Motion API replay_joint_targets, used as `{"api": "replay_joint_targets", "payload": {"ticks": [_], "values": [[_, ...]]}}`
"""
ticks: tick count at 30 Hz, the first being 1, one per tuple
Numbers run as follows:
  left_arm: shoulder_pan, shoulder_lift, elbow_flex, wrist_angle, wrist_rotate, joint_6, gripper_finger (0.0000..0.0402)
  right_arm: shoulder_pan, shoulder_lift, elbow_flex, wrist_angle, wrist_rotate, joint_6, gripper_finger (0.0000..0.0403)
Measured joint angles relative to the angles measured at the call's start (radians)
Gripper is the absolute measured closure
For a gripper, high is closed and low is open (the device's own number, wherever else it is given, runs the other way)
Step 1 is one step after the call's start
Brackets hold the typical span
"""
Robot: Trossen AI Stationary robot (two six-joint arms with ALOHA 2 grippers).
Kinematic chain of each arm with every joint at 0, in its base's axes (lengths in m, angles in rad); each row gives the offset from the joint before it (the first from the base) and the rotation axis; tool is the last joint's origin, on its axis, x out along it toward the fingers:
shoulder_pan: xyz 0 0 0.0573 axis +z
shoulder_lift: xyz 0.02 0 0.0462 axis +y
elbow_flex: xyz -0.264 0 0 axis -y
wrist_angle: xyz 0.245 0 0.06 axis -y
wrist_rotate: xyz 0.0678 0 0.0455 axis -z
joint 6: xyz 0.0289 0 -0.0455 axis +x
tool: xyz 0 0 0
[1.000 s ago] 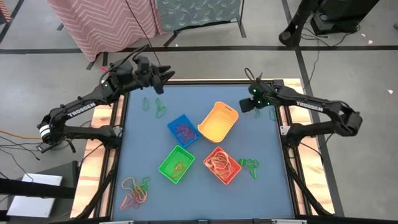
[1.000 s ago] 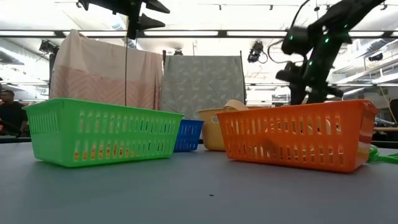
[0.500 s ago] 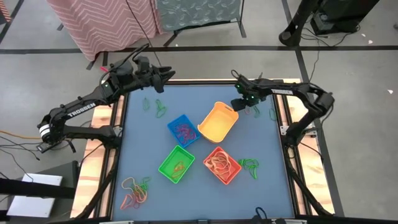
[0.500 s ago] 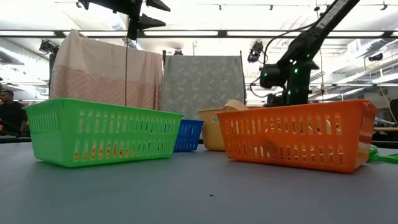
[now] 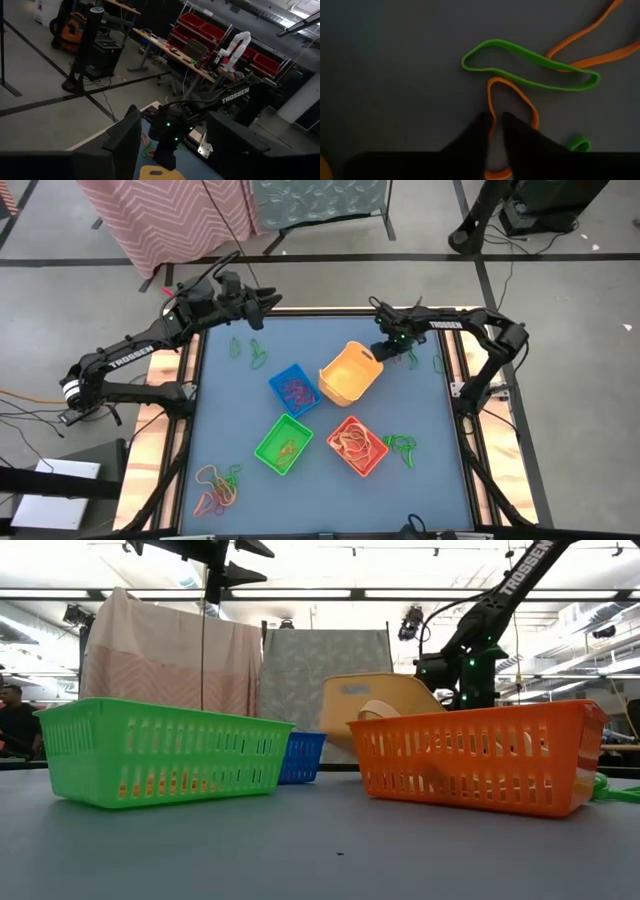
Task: Sort rubber bands into baskets
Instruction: Put the orange rubber band into the green bin
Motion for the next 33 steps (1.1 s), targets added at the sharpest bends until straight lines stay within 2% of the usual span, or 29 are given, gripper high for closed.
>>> {"api": "replay_joint_targets", "payload": {"ticks": [2, 3, 9, 15, 21, 27, 33], "values": [[0.0, 0.0, 0.0, 0.001, 0.0, 0.0, 0.0174, 0.0, -0.023, -0.004, -0.005, 0.017, -0.019, 0.0385], [0.0, 0.0, 0.0, 0.003, 0.0, 0.001, 0.0174, -0.001, -0.032, -0.006, -0.013, 0.019, -0.027, 0.039], [0.0, 0.0, 0.0, 0.009, 0.0, 0.002, 0.0174, -0.003, -0.13, -0.006, -0.044, 0.046, -0.04, 0.0396], [0.0, 0.0, 0.0, 0.029, 0.0, 0.003, 0.0174, 0.002, -0.291, -0.006, -0.042, 0.038, -0.011, 0.0399], [0.0, 0.0, 0.0, 0.028, 0.0, 0.003, 0.0174, 0.026, -0.451, -0.005, 0.009, -0.053, 0.048, 0.04], [0.0, 0.0, 0.0, 0.028, -0.001, 0.004, 0.0174, 0.189, -0.505, -0.004, 0.215, -0.184, 0.152, 0.0401], [0.0, 0.0, 0.0, 0.029, -0.014, 0.004, 0.0174, 0.432, -0.385, -0.003, 0.513, -0.203, 0.261, 0.0402]]}}
